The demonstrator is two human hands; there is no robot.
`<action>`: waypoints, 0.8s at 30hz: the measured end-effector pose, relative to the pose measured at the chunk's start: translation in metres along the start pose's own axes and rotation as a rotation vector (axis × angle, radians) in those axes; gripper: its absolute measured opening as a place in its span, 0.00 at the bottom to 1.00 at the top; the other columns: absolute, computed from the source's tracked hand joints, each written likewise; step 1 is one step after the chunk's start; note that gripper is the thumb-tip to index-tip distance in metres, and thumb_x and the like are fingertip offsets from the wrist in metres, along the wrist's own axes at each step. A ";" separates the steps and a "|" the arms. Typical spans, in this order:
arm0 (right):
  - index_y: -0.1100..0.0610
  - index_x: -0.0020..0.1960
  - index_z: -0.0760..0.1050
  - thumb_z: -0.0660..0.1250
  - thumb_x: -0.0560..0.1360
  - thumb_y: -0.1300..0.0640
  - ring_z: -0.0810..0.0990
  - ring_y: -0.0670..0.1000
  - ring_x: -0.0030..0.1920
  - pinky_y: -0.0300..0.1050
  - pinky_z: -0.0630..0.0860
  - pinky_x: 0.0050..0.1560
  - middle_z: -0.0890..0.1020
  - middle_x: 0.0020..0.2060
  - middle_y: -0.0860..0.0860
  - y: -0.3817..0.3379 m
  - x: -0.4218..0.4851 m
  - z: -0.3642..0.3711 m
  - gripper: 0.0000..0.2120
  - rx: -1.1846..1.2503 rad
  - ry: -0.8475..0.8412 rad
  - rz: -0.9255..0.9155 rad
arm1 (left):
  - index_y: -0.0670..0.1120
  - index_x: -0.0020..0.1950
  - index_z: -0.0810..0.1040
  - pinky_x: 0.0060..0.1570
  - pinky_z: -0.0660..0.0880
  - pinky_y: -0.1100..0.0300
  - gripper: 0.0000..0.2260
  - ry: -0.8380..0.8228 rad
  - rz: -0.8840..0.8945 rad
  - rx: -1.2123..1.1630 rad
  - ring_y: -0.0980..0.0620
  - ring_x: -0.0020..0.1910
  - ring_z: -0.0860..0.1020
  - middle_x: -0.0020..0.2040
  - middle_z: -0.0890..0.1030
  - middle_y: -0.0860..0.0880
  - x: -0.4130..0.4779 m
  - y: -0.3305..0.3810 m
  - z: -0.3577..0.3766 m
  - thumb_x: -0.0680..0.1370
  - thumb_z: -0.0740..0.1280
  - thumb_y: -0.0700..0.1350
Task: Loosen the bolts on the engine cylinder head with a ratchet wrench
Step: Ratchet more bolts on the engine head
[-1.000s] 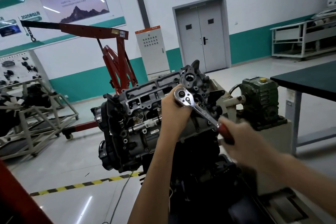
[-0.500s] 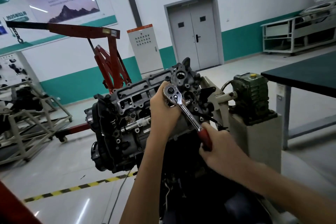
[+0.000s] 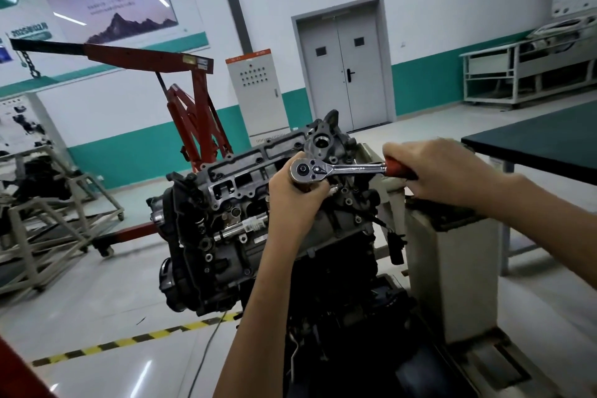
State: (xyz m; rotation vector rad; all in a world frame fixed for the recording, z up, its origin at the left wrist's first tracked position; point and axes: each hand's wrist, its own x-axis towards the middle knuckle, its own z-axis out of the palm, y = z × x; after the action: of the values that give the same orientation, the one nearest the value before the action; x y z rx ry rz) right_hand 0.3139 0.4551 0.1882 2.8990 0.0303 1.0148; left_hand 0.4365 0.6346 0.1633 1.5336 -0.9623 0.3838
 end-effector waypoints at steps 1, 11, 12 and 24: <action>0.55 0.46 0.70 0.61 0.70 0.57 0.69 0.45 0.28 0.38 0.64 0.32 0.70 0.30 0.44 -0.001 -0.002 0.003 0.06 0.009 -0.007 0.019 | 0.53 0.36 0.72 0.34 0.70 0.63 0.17 -0.003 0.008 0.002 0.56 0.30 0.72 0.31 0.75 0.56 0.000 0.000 -0.001 0.69 0.68 0.30; 0.53 0.44 0.67 0.68 0.66 0.67 0.74 0.37 0.27 0.23 0.63 0.24 0.71 0.26 0.44 -0.155 -0.060 0.082 0.15 0.872 0.105 0.474 | 0.45 0.36 0.68 0.32 0.65 0.67 0.14 0.054 0.097 0.014 0.59 0.30 0.65 0.30 0.69 0.53 -0.007 -0.001 0.006 0.69 0.67 0.28; 0.53 0.44 0.66 0.68 0.67 0.66 0.74 0.38 0.27 0.25 0.63 0.24 0.71 0.26 0.44 -0.159 -0.059 0.084 0.14 0.883 0.111 0.472 | 0.46 0.35 0.66 0.31 0.63 0.68 0.16 0.059 0.081 -0.014 0.60 0.29 0.63 0.30 0.67 0.54 -0.007 -0.001 0.005 0.70 0.67 0.28; 0.55 0.45 0.70 0.63 0.68 0.60 0.66 0.40 0.26 0.31 0.59 0.28 0.67 0.28 0.42 0.000 -0.003 0.001 0.06 0.038 -0.009 -0.021 | 0.51 0.35 0.73 0.34 0.69 0.67 0.16 -0.034 -0.023 -0.026 0.58 0.29 0.71 0.30 0.76 0.56 0.002 -0.002 -0.002 0.69 0.69 0.29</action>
State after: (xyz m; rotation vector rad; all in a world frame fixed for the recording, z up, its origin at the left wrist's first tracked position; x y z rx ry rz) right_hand 0.3120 0.4552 0.1854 2.9306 0.0804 1.0088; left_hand 0.4401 0.6360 0.1635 1.5301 -0.9722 0.3282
